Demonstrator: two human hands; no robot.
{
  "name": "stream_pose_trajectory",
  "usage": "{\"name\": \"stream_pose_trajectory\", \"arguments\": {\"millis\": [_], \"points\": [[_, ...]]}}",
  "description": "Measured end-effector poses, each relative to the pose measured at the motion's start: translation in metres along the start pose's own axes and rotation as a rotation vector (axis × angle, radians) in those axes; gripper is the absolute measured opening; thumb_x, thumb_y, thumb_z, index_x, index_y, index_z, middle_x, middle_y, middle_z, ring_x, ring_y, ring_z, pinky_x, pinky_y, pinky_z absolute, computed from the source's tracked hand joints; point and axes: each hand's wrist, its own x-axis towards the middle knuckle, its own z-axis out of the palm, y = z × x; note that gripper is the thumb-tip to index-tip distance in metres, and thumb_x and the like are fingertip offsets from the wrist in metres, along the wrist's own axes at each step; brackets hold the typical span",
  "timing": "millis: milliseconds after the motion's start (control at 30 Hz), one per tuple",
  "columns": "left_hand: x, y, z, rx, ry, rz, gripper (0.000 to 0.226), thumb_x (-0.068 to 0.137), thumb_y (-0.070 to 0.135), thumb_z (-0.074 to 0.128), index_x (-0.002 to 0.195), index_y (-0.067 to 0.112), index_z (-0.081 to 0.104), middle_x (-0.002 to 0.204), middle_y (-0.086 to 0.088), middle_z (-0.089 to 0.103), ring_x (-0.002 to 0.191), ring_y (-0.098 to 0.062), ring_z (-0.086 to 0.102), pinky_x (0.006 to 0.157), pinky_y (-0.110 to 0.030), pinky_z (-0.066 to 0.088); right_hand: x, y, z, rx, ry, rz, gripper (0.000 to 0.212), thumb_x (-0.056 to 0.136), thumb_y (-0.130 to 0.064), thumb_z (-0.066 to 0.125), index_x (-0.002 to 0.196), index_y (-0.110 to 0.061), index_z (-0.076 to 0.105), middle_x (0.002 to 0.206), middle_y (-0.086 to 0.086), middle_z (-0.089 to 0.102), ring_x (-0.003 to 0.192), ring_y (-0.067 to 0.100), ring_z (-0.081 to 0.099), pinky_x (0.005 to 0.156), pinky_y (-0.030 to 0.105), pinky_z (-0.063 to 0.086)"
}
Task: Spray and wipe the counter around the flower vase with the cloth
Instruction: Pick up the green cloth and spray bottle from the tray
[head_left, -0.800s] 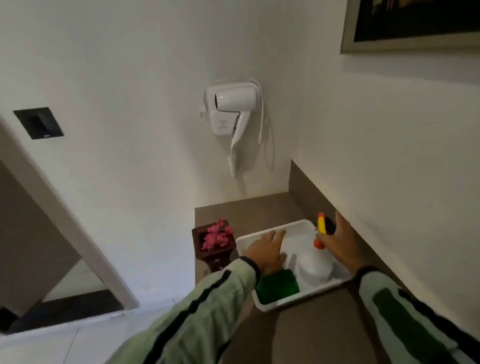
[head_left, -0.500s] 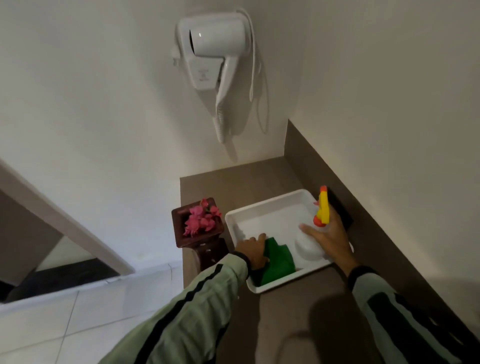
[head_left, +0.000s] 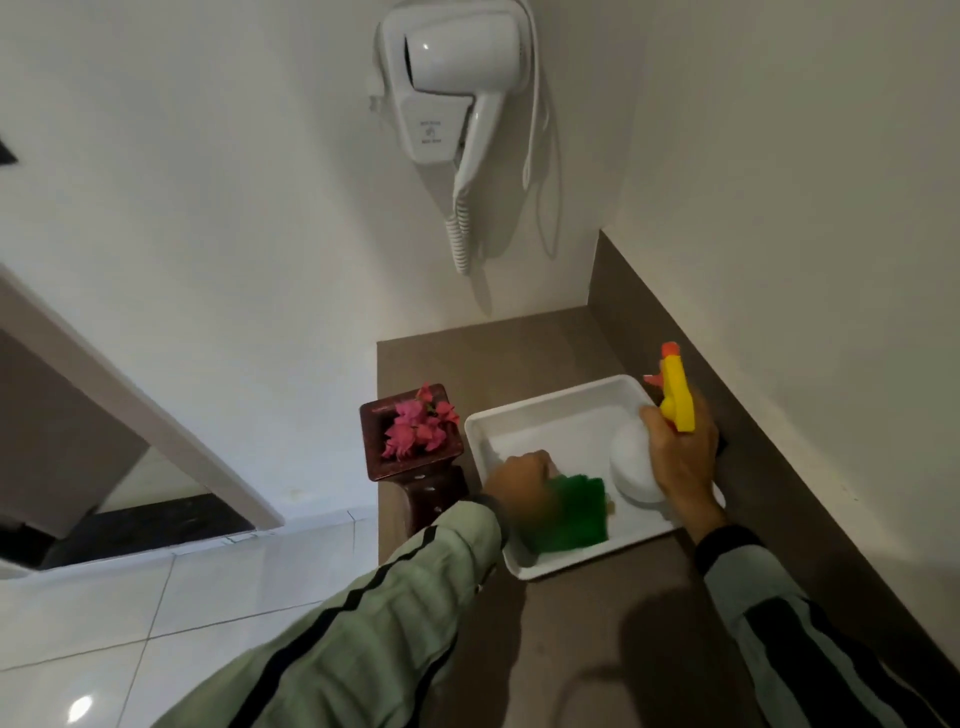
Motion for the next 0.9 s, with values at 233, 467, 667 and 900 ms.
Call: {"name": "stream_pose_trajectory", "arguments": {"millis": [233,467,667,900], "points": [[-0.082,0.015,-0.024,-0.226,0.216,0.148,0.057,0.079,0.019,0.075,0.126,0.025,0.045,0.109,-0.010,0.070,0.095,-0.027,0.067,0.084,-0.040,0.057,-0.032,-0.071,-0.025,0.058,0.099,-0.196,0.021,0.083,-0.045,0.056,0.103,-0.042,0.063,0.100,-0.009,0.067,0.094,0.020,0.064,0.085,0.043,0.056],[-0.170,-0.042,-0.021,-0.430,0.255,0.055,0.033,0.084,0.024,0.075,0.115,0.018,0.066,0.111,-0.006,0.072,0.101,-0.019,0.067,0.092,-0.036,0.056,-0.103,-0.081,-0.019,0.124,-0.227,-0.075,0.039,0.078,-0.008,0.055,0.101,-0.037,0.069,0.097,-0.018,0.071,0.087,0.000,0.063,0.083,0.029,0.055],[-0.219,-0.101,-0.015,-0.601,0.375,-0.091,0.023,0.083,0.027,0.076,0.105,0.023,0.070,0.104,-0.002,0.075,0.093,-0.013,0.071,0.084,-0.031,0.060,-0.170,-0.046,0.016,0.067,-0.384,0.131,0.042,0.086,-0.012,0.059,0.094,-0.053,0.068,0.097,-0.010,0.074,0.091,0.008,0.068,0.077,0.025,0.054],[-0.248,-0.129,-0.010,-0.623,0.460,-0.182,0.025,0.081,0.028,0.079,0.104,0.020,0.071,0.098,0.000,0.076,0.089,-0.015,0.072,0.080,-0.032,0.060,-0.207,-0.032,0.034,-0.042,-0.403,0.129,0.018,0.091,-0.008,0.055,0.098,0.006,0.063,0.091,0.034,0.063,0.078,0.044,0.060,0.074,0.057,0.053]]}}
